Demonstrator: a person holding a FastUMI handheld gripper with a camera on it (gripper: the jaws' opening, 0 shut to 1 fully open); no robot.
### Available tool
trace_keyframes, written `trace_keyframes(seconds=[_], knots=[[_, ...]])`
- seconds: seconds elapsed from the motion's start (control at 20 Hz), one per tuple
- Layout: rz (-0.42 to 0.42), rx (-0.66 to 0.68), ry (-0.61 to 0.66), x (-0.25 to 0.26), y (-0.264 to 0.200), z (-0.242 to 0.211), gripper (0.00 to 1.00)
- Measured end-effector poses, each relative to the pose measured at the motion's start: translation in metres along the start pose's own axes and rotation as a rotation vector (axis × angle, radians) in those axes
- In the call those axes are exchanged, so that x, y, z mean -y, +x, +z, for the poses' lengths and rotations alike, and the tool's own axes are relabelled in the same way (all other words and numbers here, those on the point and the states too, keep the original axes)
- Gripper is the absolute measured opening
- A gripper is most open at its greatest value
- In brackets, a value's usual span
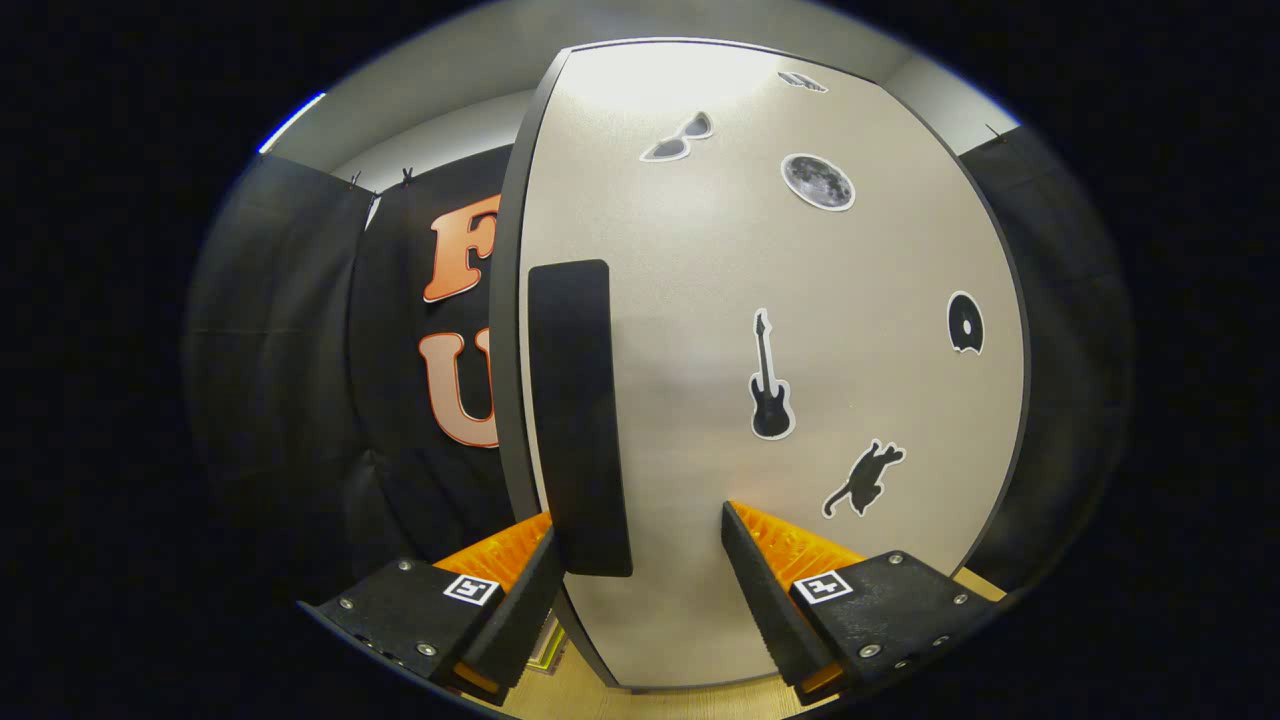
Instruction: Open the shoe cabinet door, grab the shoes and put them into the shoe cabinet, then close the shoe cabinet door.
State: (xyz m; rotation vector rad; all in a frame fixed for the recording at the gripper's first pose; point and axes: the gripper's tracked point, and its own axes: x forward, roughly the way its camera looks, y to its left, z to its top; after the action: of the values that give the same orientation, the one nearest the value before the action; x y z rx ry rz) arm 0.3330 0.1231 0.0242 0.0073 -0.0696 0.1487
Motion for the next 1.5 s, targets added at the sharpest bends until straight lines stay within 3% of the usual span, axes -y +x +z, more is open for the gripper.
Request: trace_keyframes(seconds=[0.45,0.65,1.15,1.5], knots=[[0.019,-0.058,0.042,-0.001,-0.030,-0.005,0.92],[0.013,-0.066,0.010,0.010,-0.075,0.001,0.92],[-0.092,-0.036,-0.037,0.064,-0.218,0.041,0.94],[-0.124,-0.033,-0.024,0.078,-0.281,0.047,0.94]])
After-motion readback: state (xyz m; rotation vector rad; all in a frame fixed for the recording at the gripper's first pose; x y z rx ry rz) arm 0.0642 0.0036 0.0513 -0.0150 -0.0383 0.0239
